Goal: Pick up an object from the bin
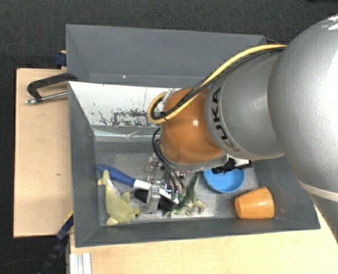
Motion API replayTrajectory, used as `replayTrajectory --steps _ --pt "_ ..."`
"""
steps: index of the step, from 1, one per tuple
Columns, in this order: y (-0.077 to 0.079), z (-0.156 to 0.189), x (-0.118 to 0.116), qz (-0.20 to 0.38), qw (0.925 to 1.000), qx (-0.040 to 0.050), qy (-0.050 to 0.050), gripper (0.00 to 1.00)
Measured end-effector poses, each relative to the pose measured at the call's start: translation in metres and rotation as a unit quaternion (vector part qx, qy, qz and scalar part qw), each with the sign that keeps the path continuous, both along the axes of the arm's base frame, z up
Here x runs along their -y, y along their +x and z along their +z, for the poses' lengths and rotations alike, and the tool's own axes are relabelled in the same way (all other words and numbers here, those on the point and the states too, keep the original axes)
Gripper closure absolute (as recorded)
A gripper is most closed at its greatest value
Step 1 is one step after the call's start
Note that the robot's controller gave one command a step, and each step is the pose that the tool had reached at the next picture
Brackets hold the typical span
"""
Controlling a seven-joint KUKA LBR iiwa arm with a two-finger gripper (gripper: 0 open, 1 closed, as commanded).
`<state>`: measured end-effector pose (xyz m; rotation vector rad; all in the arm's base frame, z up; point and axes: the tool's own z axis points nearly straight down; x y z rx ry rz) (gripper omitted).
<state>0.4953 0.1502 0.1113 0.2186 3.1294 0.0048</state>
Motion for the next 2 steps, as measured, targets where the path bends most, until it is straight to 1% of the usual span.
replayTrajectory --steps 1,2 --pt "-0.0004 -0.0419 0.0107 -0.095 0.9955 -0.0046 -0.001 0.00" --pt "-0.0002 -0.0414 0.0098 -0.094 0.9955 -0.0034 0.000 0.00"
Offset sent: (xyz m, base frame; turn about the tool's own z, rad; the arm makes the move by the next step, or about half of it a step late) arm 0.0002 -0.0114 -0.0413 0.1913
